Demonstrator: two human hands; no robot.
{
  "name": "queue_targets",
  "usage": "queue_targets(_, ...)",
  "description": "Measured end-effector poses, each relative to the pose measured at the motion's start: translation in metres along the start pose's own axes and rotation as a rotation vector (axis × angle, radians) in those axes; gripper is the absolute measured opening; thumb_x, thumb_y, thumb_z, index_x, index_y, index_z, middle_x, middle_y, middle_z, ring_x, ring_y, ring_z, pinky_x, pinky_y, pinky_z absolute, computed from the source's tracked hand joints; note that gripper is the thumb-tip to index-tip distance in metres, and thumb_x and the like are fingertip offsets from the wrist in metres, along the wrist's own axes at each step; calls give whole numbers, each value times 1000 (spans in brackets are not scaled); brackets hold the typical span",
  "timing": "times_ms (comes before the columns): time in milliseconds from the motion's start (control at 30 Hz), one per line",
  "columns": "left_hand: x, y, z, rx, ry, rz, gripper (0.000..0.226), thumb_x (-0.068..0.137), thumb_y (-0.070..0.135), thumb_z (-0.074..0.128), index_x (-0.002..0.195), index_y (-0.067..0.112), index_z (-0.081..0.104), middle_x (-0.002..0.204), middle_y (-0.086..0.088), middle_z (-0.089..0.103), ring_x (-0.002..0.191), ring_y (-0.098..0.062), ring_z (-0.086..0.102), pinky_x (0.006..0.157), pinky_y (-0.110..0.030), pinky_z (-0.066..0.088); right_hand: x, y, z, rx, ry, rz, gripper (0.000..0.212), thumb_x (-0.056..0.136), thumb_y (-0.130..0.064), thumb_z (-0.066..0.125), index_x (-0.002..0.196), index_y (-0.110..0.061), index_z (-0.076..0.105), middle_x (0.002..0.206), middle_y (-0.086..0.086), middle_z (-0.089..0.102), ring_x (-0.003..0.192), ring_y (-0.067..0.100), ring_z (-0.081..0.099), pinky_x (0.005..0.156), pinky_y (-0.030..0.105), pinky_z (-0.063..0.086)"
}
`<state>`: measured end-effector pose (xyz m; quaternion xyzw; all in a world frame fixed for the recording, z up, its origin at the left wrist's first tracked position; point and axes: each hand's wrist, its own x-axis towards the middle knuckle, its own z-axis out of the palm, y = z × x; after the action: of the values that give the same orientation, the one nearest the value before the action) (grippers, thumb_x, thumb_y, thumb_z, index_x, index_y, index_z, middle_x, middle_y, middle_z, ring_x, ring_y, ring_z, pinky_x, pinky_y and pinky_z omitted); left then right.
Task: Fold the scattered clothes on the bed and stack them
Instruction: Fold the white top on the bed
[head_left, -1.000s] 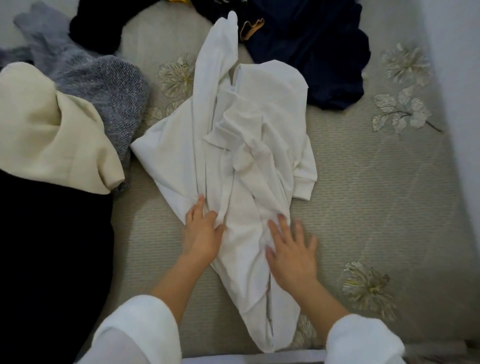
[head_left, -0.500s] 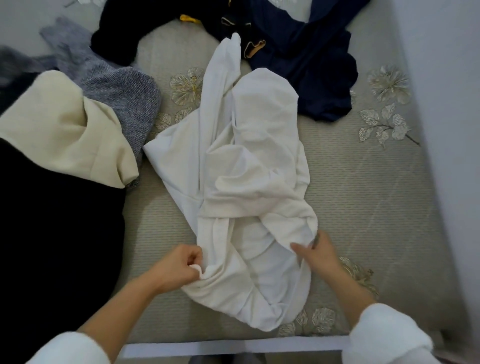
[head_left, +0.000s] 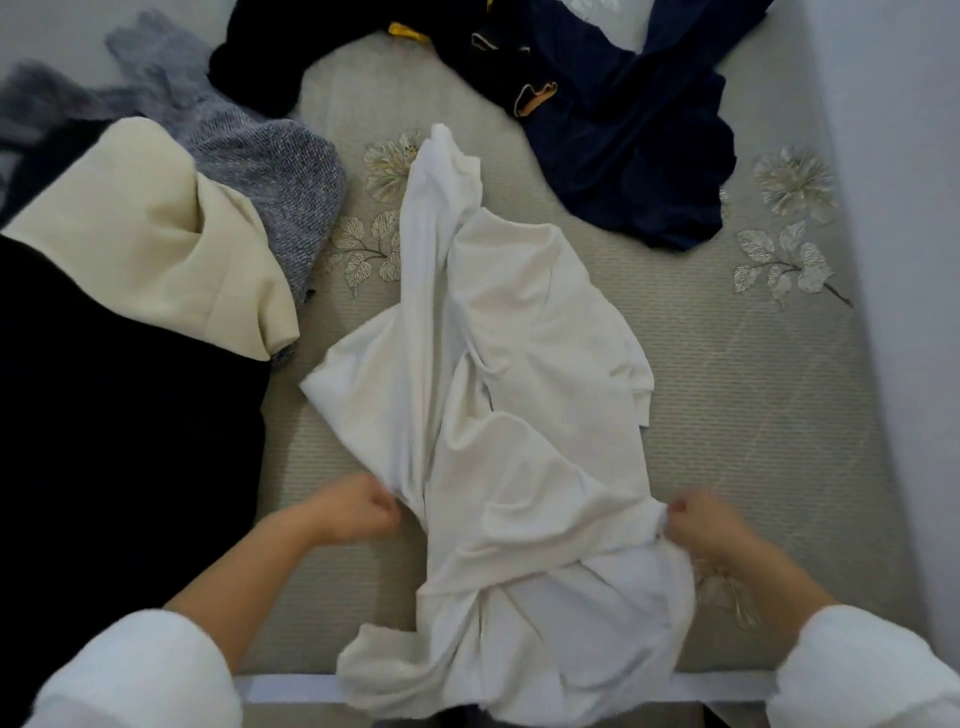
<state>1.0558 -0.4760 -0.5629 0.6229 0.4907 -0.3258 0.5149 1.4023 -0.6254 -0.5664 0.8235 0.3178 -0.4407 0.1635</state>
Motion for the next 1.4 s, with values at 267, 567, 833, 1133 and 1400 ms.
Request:
queue_targets(267,48,49,-8,-253,734,-122,83,88,44,60,150,11,16,157,-7,2,142,-30,6,113,-49,21,11,-155,17,332,333,-297,86,85,-47,64,150,-20,15,155,0,16,142,24,18,109,47,27)
queue_targets(567,51,-2,-10,-812,1069,-141,16,84,9,44,80,2,57,82,-15,58,79,-32,55,64,-33,36,35,-131,-8,1020,822,-49,15,97,-9,38,86,-6,47,85,12,47,79,22,44,60,27,28)
queue_targets(833,17,-54,40,-1122,1110,-620,46,85,-2,48,130,-2,44,127,-27,50,115,-43,49,94,-48,41,5,-39,2,1127,653,623,36,93,-8,44,124,10,50,128,31,53,116,45,52,98,49,43)
queue_targets(1133,56,35,-17,53,972,369,70,74,-4,57,140,12,40,151,-8,33,139,-20,22,110,-40,21,18,-162,-3,491,470,-349,29,87,-14,57,115,-16,55,121,4,52,119,25,46,101,41,36)
queue_targets(1400,99,58,-82,768,697,56,72,88,11,46,150,19,10,157,-2,16,145,-28,7,110,-63,-1,45,-149,-10,223,598,-68,84,88,-28,54,151,-14,2,153,15,14,137,33,24,103,48,29)
